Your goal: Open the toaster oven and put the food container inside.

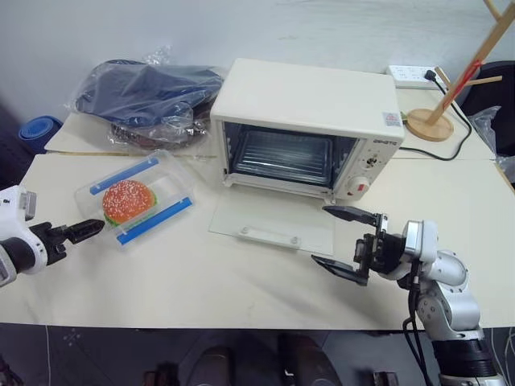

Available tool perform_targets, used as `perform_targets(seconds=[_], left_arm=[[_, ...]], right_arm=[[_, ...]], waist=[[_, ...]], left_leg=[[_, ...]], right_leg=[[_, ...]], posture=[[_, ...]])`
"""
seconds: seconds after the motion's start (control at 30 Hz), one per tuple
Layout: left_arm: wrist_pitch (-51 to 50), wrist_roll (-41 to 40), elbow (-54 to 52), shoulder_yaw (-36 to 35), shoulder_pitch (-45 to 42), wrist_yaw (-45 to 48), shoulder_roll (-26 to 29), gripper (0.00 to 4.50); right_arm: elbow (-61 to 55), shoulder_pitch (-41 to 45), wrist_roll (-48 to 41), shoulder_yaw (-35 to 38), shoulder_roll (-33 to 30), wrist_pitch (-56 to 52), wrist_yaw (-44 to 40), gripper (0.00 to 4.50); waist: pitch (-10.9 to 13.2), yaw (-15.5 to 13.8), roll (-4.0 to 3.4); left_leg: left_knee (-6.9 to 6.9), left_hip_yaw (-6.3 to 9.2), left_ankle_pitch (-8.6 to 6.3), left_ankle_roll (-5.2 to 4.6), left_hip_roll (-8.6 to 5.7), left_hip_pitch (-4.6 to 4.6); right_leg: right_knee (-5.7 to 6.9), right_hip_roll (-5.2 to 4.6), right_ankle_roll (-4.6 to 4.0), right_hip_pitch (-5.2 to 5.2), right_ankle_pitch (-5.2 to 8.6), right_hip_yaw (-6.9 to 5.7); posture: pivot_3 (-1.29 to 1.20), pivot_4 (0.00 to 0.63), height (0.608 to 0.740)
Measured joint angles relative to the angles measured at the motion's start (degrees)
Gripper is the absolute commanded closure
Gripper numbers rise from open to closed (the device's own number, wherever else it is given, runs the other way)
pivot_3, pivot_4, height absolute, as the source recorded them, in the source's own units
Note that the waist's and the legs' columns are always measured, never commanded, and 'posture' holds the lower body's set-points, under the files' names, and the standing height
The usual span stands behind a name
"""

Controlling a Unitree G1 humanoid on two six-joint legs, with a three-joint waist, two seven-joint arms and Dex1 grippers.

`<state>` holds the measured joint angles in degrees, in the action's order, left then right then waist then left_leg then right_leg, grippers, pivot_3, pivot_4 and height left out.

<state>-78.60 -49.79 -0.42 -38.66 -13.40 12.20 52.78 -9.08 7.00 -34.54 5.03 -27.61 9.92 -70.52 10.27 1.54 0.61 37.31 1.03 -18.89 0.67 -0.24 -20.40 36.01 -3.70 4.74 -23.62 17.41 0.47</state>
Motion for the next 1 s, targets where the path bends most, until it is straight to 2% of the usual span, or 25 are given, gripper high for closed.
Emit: perform_targets(seconds=[0.17,0.33,0.5,0.63,0.73,0.87,0.9,0.93,1.0], left_arm=[[-0.26,3.74,5.61,5.43,-4.33,1.75,2.04,2.71],[0.21,6.82,8.07,6.20,-6.29,3.42,2.91,4.19],[-0.72,8.08,7.55,6.04,-6.15,6.25,7.07,4.23],[-3.57,6.63,0.90,6.21,-6.72,11.16,12.55,4.23],[-7.05,4.15,-4.47,8.08,-12.35,11.96,11.84,4.23],[-12.63,2.07,-9.47,13.32,-23.39,9.46,2.72,4.23],[-13.61,1.73,-10.43,15.57,-26.97,7.42,-1.67,4.23],[-13.69,1.49,-10.93,16.40,-27.68,6.78,-3.06,4.23],[-14.14,1.75,-11.16,20.48,-31.28,3.39,-10.40,4.23]], right_arm=[[-1.56,-0.08,1.11,-0.11,0.02,-0.02,1.96,0.00],[-2.14,-0.29,1.81,-0.09,0.00,-0.04,3.25,0.00],[-2.45,-1.42,2.33,0.00,-0.76,-0.08,4.34,0.00],[-2.20,-4.77,2.94,2.80,-3.28,0.47,4.88,0.00],[-1.81,-7.89,2.93,5.43,-4.37,1.54,4.47,0.00],[-1.57,-12.31,2.82,8.27,-5.83,2.77,3.27,0.00],[-1.42,-14.45,2.86,9.82,-6.06,3.66,3.23,0.00],[-1.19,-14.84,2.94,10.08,-6.12,3.73,3.21,0.00],[-1.13,-18.15,3.20,11.98,-6.13,4.16,3.95,0.00]], waist=[[0.00,0.20,0.00],[0.00,0.06,0.01],[0.01,0.02,0.07],[0.03,-0.30,0.16],[0.03,-1.22,0.16],[0.03,-2.26,0.19],[0.02,-2.41,0.19],[0.02,-2.41,0.19],[0.03,-2.42,0.19]], left_leg=[[-0.04,-0.02,0.10,0.19,0.01,0.02],[-0.07,-0.04,0.19,0.34,0.01,0.00],[-0.08,-0.02,0.18,0.32,0.01,-0.03],[-0.10,0.01,0.17,0.29,-0.03,-0.10],[-0.04,0.00,0.16,0.25,-0.05,-0.09],[0.14,0.01,0.19,0.21,-0.10,-0.07],[0.18,0.00,0.20,0.24,-0.10,-0.06],[0.19,-0.02,0.20,0.24,-0.10,-0.05],[0.23,-0.03,0.20,0.26,-0.08,-0.07]], right_leg=[[0.01,0.03,0.00,-0.03,0.00,0.03],[-0.01,0.03,0.00,-0.06,0.00,0.05],[-0.03,0.02,-0.01,-0.06,0.00,0.04],[-0.11,-0.10,-0.02,-0.06,0.01,0.02],[-0.10,-0.11,-0.02,-0.02,0.01,0.01],[0.04,-0.02,0.03,0.07,-0.01,-0.02],[0.06,0.01,0.05,0.11,-0.03,-0.01],[0.06,0.03,0.05,0.10,-0.03,0.00],[0.07,0.09,0.06,0.09,-0.03,0.01]], posture=[[0.00,0.150,0.740],[0.00,0.150,0.740],[0.00,0.150,0.740],[0.00,0.150,0.740],[0.00,0.150,0.740],[0.00,0.150,0.740],[0.00,0.150,0.740],[0.00,0.150,0.740],[0.00,0.150,0.740]])
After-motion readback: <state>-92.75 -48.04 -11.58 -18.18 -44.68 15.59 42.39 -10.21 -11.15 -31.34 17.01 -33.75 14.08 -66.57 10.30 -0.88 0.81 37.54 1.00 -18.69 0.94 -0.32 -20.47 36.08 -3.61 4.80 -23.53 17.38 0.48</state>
